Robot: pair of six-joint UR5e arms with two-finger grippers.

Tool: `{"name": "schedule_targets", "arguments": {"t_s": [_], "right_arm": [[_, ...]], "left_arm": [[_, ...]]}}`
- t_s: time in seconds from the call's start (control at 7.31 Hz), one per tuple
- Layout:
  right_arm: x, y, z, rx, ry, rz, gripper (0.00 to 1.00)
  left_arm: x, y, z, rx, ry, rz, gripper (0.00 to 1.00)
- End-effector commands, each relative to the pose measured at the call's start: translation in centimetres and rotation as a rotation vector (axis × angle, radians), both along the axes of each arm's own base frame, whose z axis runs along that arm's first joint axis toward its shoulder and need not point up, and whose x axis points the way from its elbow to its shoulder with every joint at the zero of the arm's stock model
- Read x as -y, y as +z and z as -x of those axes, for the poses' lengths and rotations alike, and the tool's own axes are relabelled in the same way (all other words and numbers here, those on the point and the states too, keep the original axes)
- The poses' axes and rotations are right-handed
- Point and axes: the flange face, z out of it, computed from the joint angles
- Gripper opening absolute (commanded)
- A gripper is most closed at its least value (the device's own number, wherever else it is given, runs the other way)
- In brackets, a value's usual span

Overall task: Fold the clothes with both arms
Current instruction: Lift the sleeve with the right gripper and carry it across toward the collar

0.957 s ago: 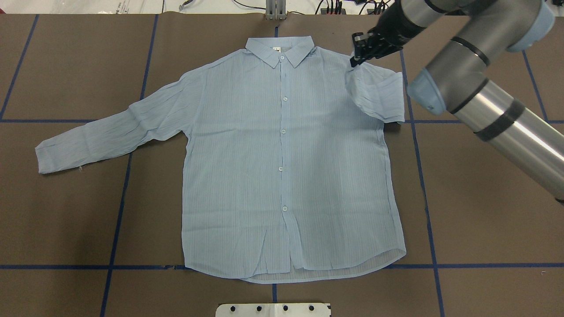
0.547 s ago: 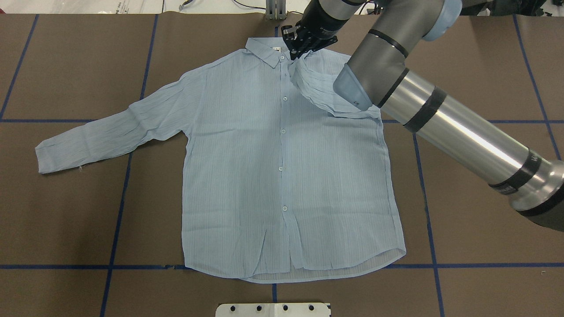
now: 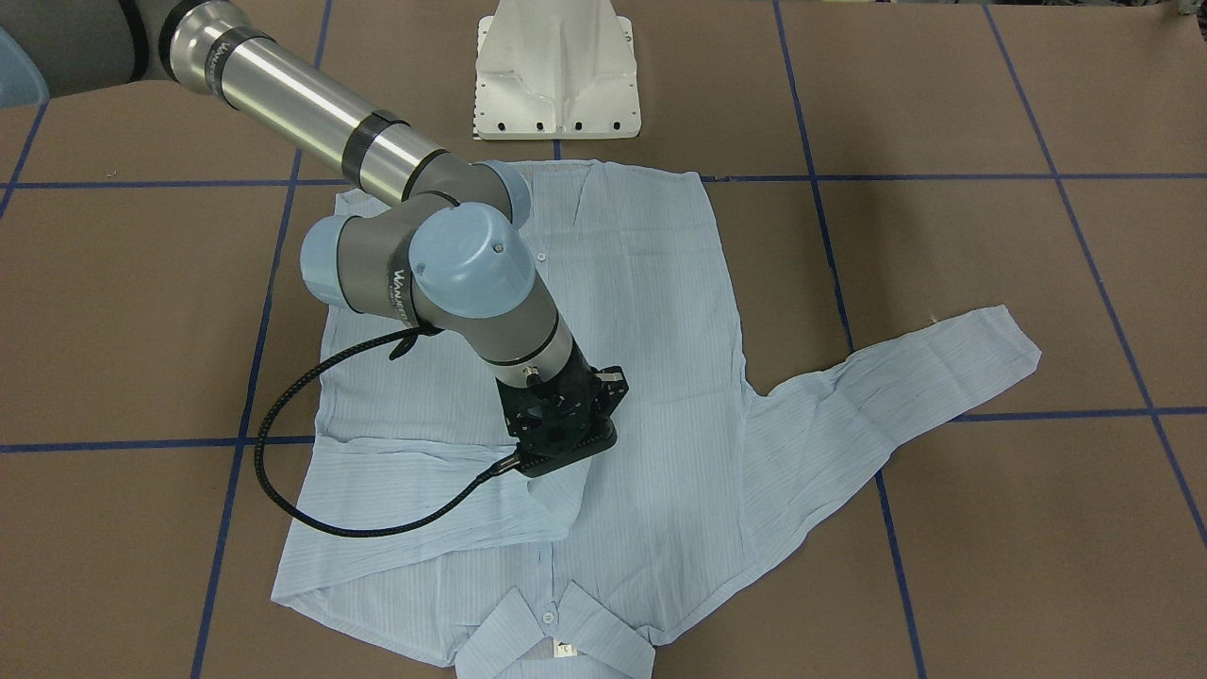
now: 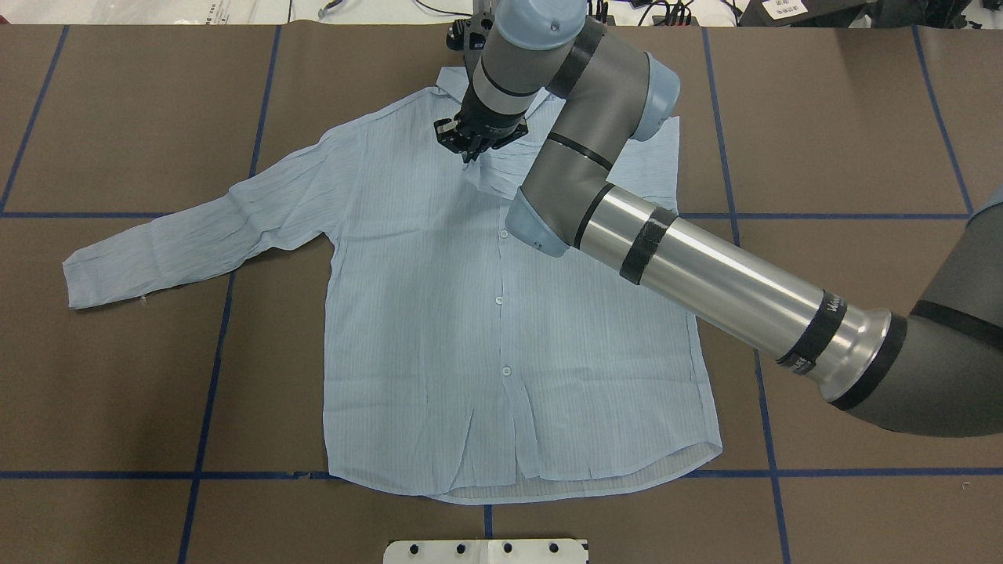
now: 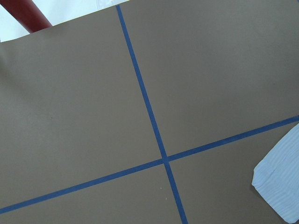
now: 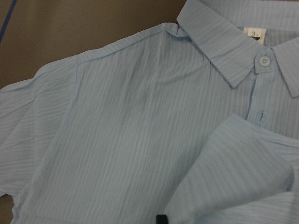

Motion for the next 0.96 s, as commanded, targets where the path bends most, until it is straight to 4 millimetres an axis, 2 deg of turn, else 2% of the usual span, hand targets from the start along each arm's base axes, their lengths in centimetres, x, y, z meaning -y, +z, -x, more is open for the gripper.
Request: {"name": "schedule_targets", "arguments": {"t_s": [0.0,0.14,0.27,0.41,0.55,0.68,0.82], "right_arm": [[-1.2,-0.9,4.1,0.019,-0.007,-0.035,0.99],[-2.9,-2.3,6.0,0.064,0.067,-0.029,0.99],[-3.8,-4.0,7.0,0.078,0.097,-0.029,1.00],[-3.9,-5.0,6.9,0.091,0.104,-0.026,1.00],[-4.2,-5.6,6.4,0.109,0.130,0.018,1.00],[-4.5,-6.2,5.2,0.076,0.152,0.074,1.00],[-3.9,-5.8,2.2,-0.027,0.174,0.128,1.00]], "left_arm": [[-0.1,0.0,0.1,0.000,-0.003,0.003,1.00],[-0.1,0.1,0.1,0.000,-0.004,0.005,1.00],[-0.1,0.7,0.1,-0.001,-0.004,0.018,1.00],[-0.1,0.8,0.1,-0.001,-0.005,0.020,1.00],[0.1,0.8,0.1,-0.009,-0.020,0.035,1.00],[0.6,0.2,-0.2,-0.046,-0.107,0.104,1.00],[0.7,-0.6,-1.4,-0.091,-0.169,0.110,1.00]]}}
